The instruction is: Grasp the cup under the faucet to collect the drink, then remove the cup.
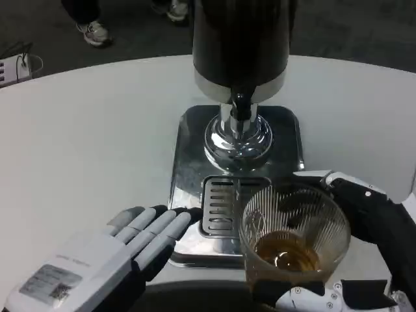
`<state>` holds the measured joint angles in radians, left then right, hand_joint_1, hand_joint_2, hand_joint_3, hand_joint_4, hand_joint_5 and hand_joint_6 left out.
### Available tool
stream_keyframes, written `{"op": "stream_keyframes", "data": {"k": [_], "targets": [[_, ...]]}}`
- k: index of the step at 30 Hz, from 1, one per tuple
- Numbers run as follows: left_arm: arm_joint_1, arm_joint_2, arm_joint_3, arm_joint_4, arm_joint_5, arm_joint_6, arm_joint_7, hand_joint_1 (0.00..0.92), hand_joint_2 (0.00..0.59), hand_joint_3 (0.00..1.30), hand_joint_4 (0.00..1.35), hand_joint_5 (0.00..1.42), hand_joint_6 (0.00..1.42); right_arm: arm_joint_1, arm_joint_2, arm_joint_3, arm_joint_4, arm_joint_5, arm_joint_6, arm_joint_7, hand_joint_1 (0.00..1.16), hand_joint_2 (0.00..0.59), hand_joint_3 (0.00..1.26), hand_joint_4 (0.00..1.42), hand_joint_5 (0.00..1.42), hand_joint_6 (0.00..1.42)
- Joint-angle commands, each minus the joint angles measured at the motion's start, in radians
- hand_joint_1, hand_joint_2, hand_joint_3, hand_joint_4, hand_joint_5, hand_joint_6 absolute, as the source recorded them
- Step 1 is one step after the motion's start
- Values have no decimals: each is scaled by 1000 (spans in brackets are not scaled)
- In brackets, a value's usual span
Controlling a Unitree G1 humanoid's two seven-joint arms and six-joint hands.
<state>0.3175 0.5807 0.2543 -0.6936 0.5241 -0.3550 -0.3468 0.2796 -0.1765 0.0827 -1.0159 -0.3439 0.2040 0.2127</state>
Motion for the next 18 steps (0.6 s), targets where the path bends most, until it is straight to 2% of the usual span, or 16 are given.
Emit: {"op": "stream_keyframes", "data": {"k": [1,18], "targets": [[0,11,0,16,-3,7,-19,0,54,0,0,0,0,-4,4,-4,-31,12,-9,0,969,205,987,1197,1372,1424],[-13,8,-1,23,-11,18,-36,0,54,0,0,0,0,-13,1,-10,-26,13,-1,0,964,204,988,1210,1372,1424]]}}
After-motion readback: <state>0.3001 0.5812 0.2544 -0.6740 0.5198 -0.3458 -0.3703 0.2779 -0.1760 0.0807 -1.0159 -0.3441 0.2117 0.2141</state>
